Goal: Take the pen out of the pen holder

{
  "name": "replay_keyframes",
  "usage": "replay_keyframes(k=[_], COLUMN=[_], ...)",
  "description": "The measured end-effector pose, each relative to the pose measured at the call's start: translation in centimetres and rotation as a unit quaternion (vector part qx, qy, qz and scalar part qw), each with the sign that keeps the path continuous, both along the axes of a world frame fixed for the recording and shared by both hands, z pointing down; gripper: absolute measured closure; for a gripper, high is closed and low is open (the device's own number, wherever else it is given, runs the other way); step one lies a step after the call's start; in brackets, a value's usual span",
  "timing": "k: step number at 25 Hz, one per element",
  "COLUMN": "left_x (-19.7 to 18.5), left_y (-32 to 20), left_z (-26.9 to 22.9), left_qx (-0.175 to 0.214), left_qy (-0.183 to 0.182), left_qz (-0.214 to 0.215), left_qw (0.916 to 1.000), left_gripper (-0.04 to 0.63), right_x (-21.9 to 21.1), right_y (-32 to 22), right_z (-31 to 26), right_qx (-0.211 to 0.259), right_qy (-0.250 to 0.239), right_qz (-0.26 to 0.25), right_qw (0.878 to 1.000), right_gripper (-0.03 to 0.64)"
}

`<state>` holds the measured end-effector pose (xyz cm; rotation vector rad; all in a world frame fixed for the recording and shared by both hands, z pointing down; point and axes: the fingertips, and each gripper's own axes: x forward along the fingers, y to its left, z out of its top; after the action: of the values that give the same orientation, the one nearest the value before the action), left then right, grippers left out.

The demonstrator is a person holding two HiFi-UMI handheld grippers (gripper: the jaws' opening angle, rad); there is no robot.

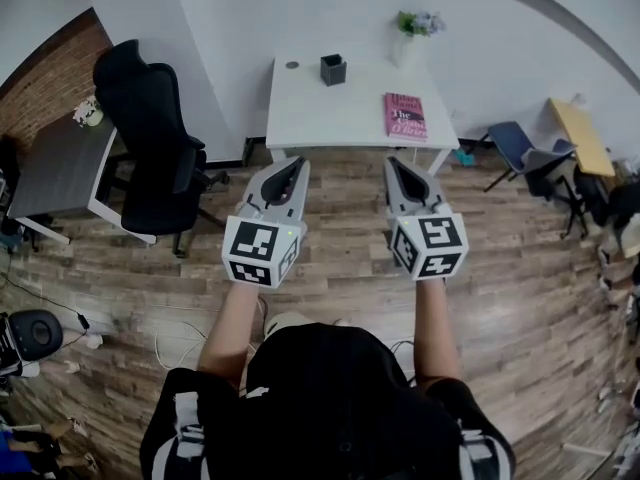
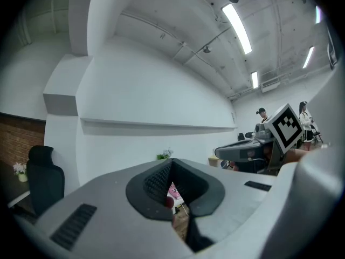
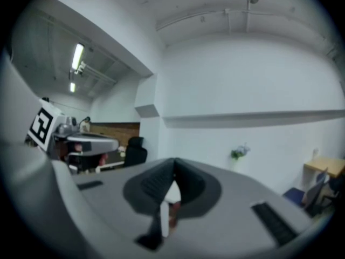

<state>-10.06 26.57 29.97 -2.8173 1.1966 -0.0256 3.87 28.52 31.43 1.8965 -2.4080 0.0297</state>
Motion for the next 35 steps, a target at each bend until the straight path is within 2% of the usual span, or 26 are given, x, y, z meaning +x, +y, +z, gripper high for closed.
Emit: replay_keyframes(k=[9,18,35], left_x=[2.1,3.5,6.2], left_y=[0.2,-3.3,-20.5], left_z=[1.8,3.0,3.1], left_qx=[-0.009,-0.014,-0.025], left_qy=[-0.015,-0.024,-0.019], left_qz=[-0.018,-0.023,-0.001], left_qw=[0.9997,0.9993,0.9995], left_gripper=[0.575,0.575,0.575], right_x=[2.9,4.1,5.8], right_y=[-0.2,-3.5,-20.1], right_z=[2.1,3.5,4.1], right_qx=[-0.013,-0.024,-0.042], right_qy=[-0.005,0.0,0.003], right_qz=[-0.014,-0.018,-0.008], right_qw=[1.0,1.0,0.999], right_gripper=[0.583,0.583,0.583])
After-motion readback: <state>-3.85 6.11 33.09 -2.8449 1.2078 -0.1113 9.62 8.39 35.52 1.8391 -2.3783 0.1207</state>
